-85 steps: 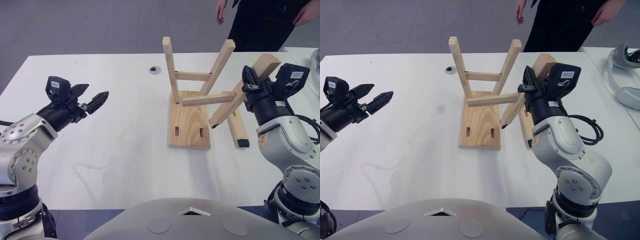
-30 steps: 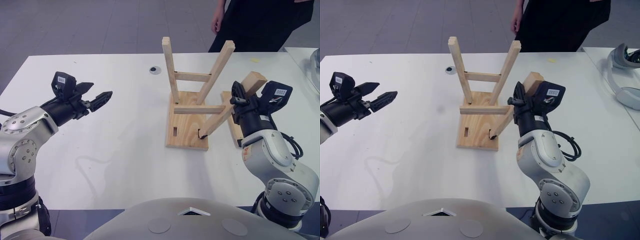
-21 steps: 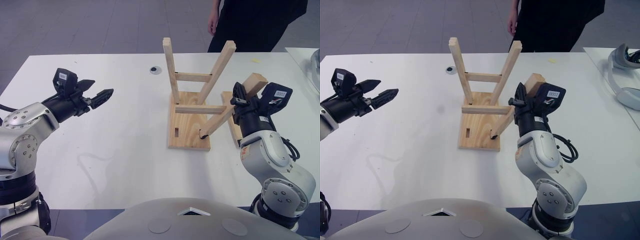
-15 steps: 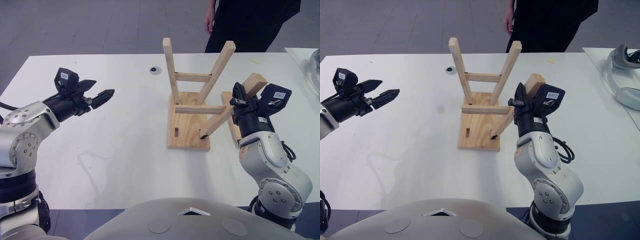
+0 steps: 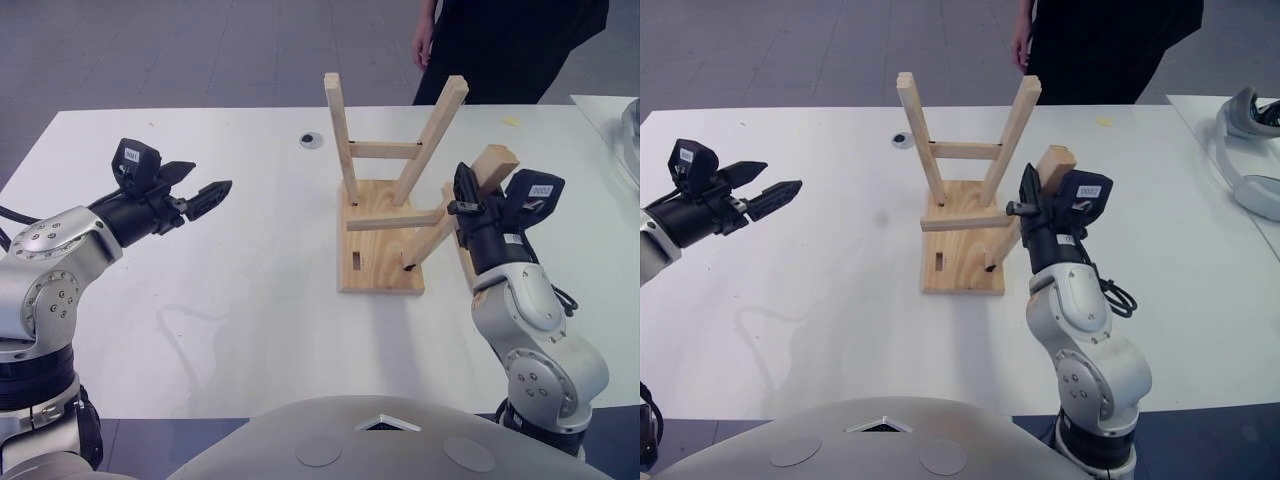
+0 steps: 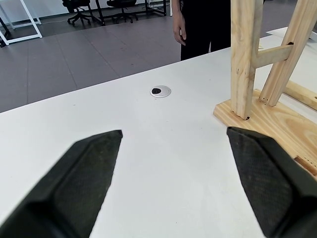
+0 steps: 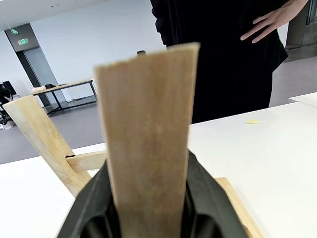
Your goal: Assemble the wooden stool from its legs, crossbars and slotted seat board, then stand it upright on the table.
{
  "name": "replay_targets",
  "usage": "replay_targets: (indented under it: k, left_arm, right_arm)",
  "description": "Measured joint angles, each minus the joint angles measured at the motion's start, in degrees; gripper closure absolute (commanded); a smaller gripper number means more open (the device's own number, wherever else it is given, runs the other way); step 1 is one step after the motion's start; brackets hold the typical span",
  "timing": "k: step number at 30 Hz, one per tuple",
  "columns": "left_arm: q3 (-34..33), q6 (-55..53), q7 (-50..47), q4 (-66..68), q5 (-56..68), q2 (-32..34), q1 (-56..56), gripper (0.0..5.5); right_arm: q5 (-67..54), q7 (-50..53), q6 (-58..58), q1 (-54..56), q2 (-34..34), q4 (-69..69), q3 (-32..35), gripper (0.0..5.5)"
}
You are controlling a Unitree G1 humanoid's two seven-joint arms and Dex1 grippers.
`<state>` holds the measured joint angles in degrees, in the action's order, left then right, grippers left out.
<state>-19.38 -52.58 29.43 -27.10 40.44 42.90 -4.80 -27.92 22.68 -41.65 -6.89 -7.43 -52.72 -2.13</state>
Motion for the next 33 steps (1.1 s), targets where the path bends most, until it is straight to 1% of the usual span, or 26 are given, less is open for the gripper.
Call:
replay_targets:
  k: [5,9,13,16,24,33]
  left_arm:
    - [0.5,-0.4,0.9,0.5,-0.1,0.2,-0.5,1.61]
    - [1.4,-0.4,1.6,1.9,-0.2,0.6,-1.6,1.61]
    - [2.5,-0.3,2.7,2.5,-0.5,1.2,-3.3,1.61]
    - [3.5,-0.3,3.7,4.1,-0.7,1.4,-4.6,1.61]
    - [4.3,0.1,4.3,5.4,-0.7,2.2,-5.6,1.61]
    - [4.8,0.4,4.0,5.5,-0.7,2.2,-5.6,1.61]
  right_arm:
    - [6.1,-4.5,11.0,-7.6,2.0,0.8,-3.0,4.46]
    - [10.2,-7.8,17.6,-11.4,2.4,2.7,-5.3,4.46]
    - [14.6,-9.7,18.5,-11.9,1.7,5.1,-8.6,4.46]
    - [16.6,-10.2,21.2,-13.3,2.1,6.1,-9.5,4.46]
    - [16.6,-13.3,25.1,-13.9,4.7,9.1,-8.0,4.46]
    - [16.8,-16.8,25.7,-12.0,4.0,11.0,-8.1,4.46]
